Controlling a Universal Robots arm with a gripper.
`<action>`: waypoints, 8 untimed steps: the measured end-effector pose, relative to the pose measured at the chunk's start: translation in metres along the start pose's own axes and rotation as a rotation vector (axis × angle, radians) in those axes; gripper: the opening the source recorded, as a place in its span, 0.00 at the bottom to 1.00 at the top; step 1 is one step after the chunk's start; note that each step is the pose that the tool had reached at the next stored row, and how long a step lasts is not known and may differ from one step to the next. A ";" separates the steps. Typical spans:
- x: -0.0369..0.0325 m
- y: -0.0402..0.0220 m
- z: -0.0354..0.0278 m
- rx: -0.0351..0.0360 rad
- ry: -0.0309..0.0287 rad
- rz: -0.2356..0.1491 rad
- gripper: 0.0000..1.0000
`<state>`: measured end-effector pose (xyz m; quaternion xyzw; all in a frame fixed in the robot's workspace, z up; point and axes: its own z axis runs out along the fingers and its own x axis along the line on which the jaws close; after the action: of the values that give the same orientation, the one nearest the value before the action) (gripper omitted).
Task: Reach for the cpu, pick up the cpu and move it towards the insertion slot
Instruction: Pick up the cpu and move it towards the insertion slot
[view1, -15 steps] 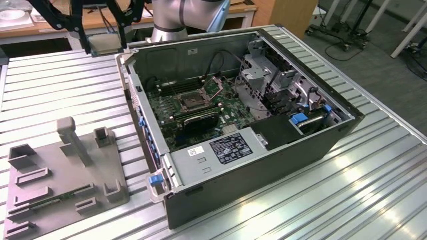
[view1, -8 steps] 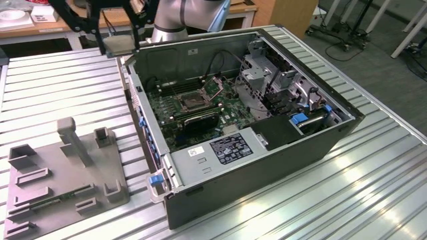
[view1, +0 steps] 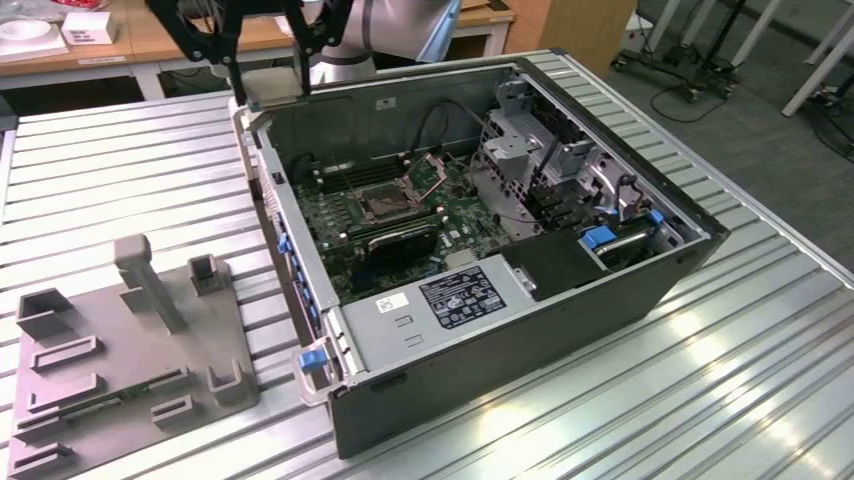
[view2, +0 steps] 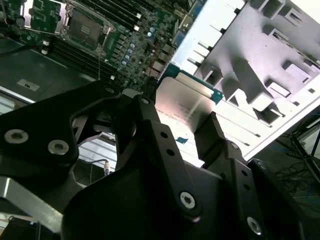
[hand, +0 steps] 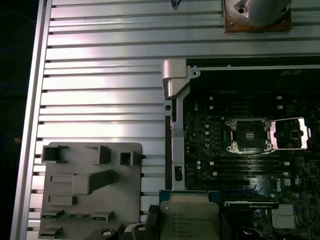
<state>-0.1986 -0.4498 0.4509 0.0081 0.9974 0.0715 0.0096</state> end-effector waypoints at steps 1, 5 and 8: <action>-0.0019 0.0000 0.0002 0.0000 0.0000 0.000 0.55; -0.0093 0.0001 0.0008 0.0000 -0.0002 0.000 0.55; -0.0148 0.0001 0.0012 0.0000 -0.0002 0.000 0.55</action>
<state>-0.1838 -0.4498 0.4500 0.0080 0.9974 0.0715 0.0097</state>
